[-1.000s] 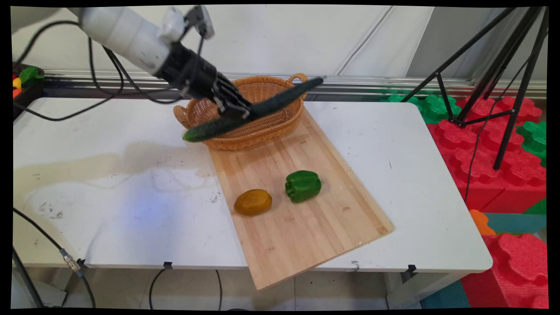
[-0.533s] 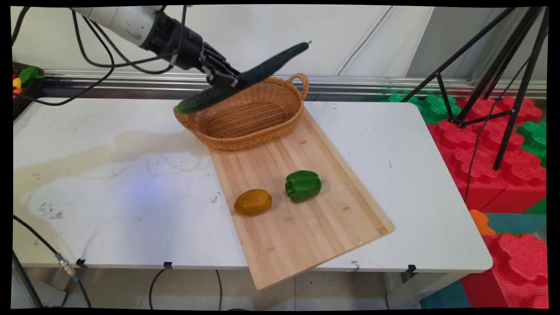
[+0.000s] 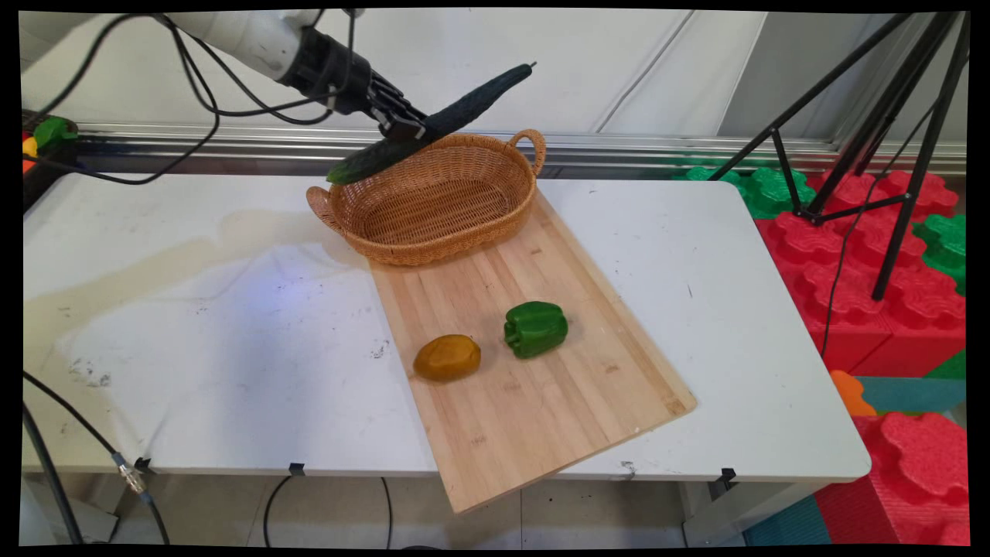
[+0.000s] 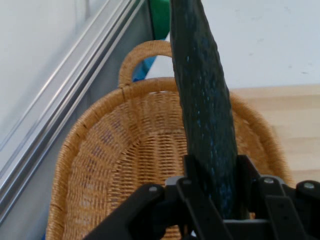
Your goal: Place the picked object in the vegetable basket
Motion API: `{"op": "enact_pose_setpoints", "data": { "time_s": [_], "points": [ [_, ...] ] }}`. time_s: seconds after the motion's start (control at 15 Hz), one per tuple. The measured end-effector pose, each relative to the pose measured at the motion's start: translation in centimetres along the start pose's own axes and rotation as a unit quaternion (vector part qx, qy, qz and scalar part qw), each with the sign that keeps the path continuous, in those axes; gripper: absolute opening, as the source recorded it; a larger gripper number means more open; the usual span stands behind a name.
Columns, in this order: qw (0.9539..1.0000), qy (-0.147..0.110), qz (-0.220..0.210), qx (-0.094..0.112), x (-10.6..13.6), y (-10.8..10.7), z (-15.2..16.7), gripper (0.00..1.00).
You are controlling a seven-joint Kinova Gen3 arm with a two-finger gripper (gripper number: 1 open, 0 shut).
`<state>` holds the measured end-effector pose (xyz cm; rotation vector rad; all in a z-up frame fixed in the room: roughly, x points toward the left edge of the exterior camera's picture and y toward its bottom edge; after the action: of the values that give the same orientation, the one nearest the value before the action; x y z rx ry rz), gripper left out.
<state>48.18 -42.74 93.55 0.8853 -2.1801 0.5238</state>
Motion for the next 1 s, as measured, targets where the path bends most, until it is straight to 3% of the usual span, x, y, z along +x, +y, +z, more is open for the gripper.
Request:
{"op": "enact_pose_setpoints", "data": {
  "time_s": [0.53, 0.93, 1.0],
  "points": [
    [0.9996, -0.02, -0.016, 0.005, -2.1, -1.7, 6.8, 0.0],
    [0.999, -0.04, -0.02, 0.003, -3.7, -1.9, 9.3, 0.0],
    [0.999, -0.04, -0.021, 0.003, -3.8, -1.9, 9.5, 1.0]
  ]
}}
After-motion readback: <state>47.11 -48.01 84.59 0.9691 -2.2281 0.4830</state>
